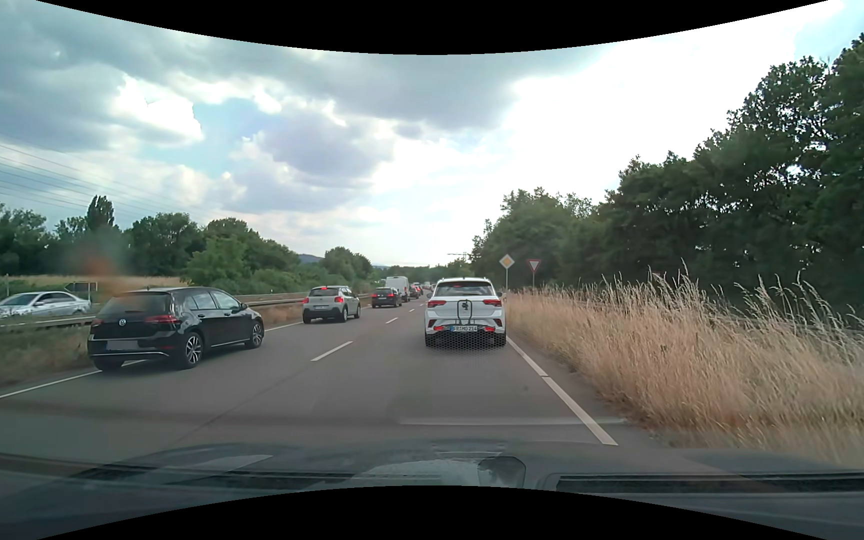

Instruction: Follow the waypoints while adhering to traffic rules and regulations

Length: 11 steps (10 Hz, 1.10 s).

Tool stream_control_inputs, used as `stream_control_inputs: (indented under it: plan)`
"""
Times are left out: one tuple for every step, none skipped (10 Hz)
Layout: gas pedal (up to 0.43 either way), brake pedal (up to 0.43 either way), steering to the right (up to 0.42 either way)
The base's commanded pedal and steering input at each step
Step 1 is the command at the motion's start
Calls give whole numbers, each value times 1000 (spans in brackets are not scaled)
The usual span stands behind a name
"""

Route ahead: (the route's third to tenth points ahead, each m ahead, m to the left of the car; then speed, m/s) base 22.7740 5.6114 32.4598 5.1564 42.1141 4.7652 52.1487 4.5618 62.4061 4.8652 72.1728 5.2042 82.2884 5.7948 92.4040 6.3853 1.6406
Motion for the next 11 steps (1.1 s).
stream_control_inputs:
  plan:
    - [0, 61, -5]
    - [0, 61, -5]
    - [0, 61, -5]
    - [0, 61, -5]
    - [0, 61, -5]
    - [0, 61, -5]
    - [0, 67, -5]
    - [0, 67, -5]
    - [0, 67, -5]
    - [0, 67, -5]
    - [0, 67, -5]
